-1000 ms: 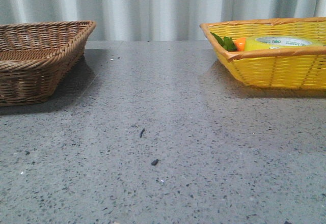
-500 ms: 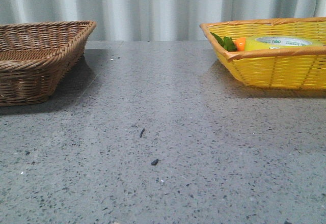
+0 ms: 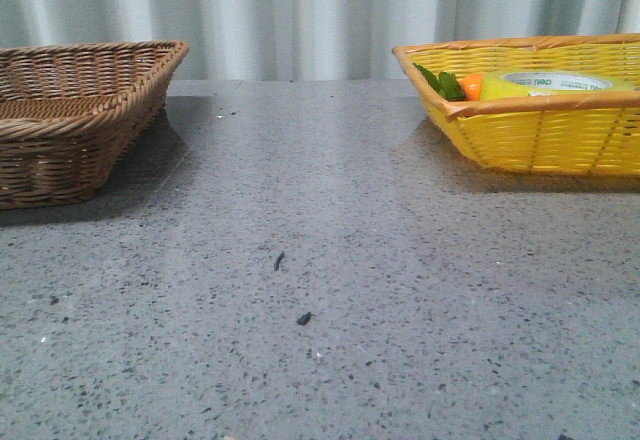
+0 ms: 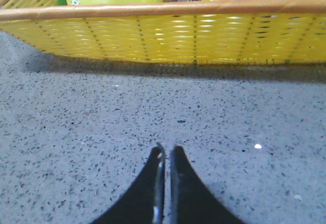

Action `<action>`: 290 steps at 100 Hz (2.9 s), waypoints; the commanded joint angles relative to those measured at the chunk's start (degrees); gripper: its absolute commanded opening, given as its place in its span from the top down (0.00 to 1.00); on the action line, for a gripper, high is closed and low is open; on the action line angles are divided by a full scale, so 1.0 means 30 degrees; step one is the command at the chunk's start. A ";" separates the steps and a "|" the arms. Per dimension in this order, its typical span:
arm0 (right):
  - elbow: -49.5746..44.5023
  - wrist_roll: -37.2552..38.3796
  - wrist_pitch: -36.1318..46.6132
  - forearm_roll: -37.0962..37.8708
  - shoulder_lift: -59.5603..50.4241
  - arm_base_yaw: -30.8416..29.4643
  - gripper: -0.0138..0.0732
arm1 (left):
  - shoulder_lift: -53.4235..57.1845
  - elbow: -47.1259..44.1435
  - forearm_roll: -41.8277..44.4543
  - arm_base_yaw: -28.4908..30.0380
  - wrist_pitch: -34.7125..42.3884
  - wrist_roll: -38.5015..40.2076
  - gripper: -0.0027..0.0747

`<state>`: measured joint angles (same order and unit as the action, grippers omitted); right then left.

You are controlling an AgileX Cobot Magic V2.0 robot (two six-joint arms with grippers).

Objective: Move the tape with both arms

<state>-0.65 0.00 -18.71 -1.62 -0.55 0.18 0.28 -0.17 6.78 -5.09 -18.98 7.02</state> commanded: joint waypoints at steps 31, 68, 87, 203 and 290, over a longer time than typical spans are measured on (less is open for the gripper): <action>-0.0428 -0.0167 0.3282 0.0188 -0.0372 0.0103 0.91 | 0.0526 -0.0156 -0.0078 0.0032 0.1508 0.0188 0.99; -0.0428 -0.0167 0.3825 0.0188 -0.0372 0.0103 0.91 | 0.0526 -0.0156 -0.0078 0.0032 0.1508 0.0188 0.99; -0.0428 -0.0167 0.3825 0.0188 -0.0372 0.0103 0.91 | 0.0526 -0.0156 -0.0123 0.0032 0.1508 0.0188 0.99; -0.0428 -0.0167 0.5336 0.0078 -0.0372 0.0103 0.91 | 0.0526 -0.0156 -0.0531 0.0032 0.3166 0.0233 0.99; -0.0428 -0.0167 0.6042 -0.2550 -0.0372 0.0103 0.91 | 0.0526 -0.0156 -0.7995 0.0032 0.7075 0.0287 0.99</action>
<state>-0.65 0.00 -5.96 -9.12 -0.55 0.18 0.28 -0.17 -16.63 -5.09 -2.32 7.49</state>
